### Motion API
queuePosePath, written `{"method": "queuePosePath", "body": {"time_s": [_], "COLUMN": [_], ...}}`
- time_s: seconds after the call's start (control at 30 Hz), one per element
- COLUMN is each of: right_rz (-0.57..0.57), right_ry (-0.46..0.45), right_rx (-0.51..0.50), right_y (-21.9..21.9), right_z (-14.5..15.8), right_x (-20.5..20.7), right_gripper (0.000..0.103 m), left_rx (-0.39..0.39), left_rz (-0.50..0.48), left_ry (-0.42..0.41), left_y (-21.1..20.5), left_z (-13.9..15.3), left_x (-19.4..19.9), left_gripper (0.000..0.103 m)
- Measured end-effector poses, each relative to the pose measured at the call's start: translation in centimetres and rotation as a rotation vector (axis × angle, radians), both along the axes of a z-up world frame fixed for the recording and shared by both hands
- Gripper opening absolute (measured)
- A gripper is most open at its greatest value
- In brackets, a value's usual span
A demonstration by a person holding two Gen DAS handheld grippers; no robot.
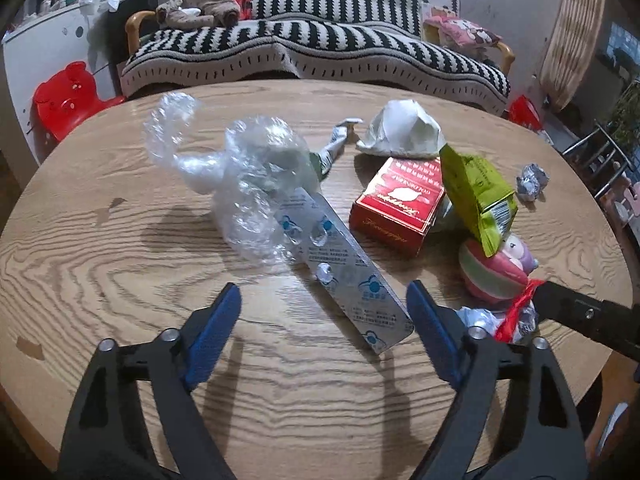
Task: Collect trash
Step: 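Grasp the silver pill blister pack with the left tool while the right tool grasps red ribbon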
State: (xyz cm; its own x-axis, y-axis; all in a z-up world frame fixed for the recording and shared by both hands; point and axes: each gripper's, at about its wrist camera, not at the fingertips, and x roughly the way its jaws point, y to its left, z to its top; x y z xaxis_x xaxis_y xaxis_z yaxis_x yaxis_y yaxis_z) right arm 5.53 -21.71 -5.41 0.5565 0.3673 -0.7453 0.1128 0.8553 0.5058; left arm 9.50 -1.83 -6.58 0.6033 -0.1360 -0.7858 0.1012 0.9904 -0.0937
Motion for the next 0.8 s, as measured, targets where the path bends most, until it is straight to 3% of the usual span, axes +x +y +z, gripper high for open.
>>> {"method": "queuePosePath", "body": {"time_s": [0.2, 0.43, 0.53, 0.67, 0.7, 0.73, 0.8], "right_rz": [-0.020, -0.017, -0.013, 0.008, 0.011, 0.010, 0.008], "right_ry": [0.039, 0.053, 0.053, 0.050, 0.050, 0.051, 0.051], "right_rx": [-0.002, -0.045, -0.086, -0.159, -0.167, -0.180, -0.173], "right_y": [0.0, 0.2, 1.1, 2.8, 2.9, 3.0, 3.0], "right_z": [-0.6, -0.7, -0.6, -0.7, -0.7, -0.7, -0.7], "right_x": [0.6, 0.6, 1.0, 1.5, 1.6, 1.6, 1.6], "right_gripper": [0.033, 0.033, 0.033, 0.033, 0.033, 0.026, 0.025], "left_rx": [-0.022, -0.036, -0.068, -0.061, -0.069, -0.069, -0.051], "left_rz": [-0.023, -0.007, 0.009, -0.003, 0.002, 0.004, 0.007], "left_ry": [0.007, 0.036, 0.079, 0.070, 0.073, 0.074, 0.068], "left_y": [-0.9, -0.4, 0.0, -0.4, -0.4, -0.4, -0.3], "left_z": [-0.1, -0.4, -1.2, -1.3, -1.3, -1.2, -0.9], "left_x": [0.1, 0.0, 0.3, 0.1, 0.0, 0.0, -0.4], "left_gripper": [0.065, 0.061, 0.053, 0.038, 0.037, 0.036, 0.035]}}
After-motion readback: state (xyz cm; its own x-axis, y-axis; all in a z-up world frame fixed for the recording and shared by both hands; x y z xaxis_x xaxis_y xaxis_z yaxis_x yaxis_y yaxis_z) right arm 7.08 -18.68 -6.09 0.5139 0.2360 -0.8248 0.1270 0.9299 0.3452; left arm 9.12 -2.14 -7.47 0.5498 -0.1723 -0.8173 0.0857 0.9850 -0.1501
